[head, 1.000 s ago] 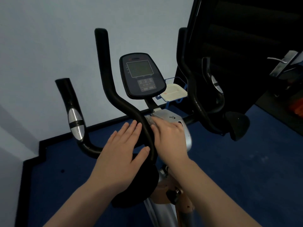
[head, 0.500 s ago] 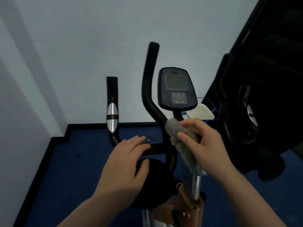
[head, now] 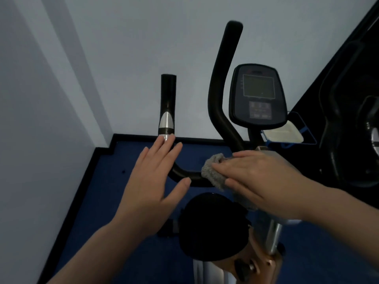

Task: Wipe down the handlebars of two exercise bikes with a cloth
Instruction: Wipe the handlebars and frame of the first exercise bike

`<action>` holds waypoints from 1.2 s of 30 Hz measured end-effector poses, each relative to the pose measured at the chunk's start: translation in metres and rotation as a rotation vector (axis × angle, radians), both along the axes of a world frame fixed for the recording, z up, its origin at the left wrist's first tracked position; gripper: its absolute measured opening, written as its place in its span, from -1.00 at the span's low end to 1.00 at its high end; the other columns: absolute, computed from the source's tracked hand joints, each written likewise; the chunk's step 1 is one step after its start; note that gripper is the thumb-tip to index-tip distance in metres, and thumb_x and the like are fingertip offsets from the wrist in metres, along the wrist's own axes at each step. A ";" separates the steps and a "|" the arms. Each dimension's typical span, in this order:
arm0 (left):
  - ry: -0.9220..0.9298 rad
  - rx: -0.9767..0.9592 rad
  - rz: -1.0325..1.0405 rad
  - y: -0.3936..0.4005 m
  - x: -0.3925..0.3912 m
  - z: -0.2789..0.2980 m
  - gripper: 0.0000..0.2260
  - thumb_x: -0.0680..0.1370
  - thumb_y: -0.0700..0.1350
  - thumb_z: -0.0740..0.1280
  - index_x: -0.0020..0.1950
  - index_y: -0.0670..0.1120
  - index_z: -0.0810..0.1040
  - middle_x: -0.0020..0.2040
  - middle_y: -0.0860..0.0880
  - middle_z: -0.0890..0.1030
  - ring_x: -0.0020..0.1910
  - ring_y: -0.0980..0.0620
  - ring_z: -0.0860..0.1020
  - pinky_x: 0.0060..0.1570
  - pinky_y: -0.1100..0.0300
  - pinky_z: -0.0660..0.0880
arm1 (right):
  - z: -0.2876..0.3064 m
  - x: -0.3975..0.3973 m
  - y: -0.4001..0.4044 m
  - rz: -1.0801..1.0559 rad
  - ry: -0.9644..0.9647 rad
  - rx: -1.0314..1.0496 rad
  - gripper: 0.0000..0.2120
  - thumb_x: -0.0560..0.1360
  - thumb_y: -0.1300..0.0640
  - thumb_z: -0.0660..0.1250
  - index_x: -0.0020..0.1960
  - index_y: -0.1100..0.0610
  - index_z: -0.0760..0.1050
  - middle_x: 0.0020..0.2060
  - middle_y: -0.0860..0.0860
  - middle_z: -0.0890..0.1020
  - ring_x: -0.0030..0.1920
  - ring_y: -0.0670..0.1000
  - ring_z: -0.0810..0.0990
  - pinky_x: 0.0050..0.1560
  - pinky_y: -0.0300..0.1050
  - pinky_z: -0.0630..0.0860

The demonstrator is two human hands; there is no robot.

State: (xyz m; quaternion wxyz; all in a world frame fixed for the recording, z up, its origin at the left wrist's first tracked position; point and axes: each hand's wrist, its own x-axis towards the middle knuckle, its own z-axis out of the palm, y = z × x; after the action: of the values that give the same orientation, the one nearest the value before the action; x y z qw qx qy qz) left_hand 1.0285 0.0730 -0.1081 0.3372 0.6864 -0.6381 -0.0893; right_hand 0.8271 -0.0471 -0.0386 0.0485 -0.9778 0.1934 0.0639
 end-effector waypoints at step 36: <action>-0.241 -0.091 -0.793 -0.103 0.162 0.028 -0.51 0.63 0.09 0.04 0.55 0.06 0.07 0.57 0.16 0.00 0.55 0.13 -0.09 0.50 0.16 -0.14 | -0.027 0.179 0.083 -1.265 -0.359 -0.126 -0.70 0.55 -0.24 0.10 0.00 -0.05 0.44 -0.26 -0.12 0.51 -0.21 -0.07 0.54 -0.28 -0.16 0.27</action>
State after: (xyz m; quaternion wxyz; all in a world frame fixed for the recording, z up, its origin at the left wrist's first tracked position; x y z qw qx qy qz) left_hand 1.1902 -0.0305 -0.0803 0.2293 0.3777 -0.8912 -0.1030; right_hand 1.0060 0.0354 -0.0657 0.0509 -0.6722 0.7228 -0.1521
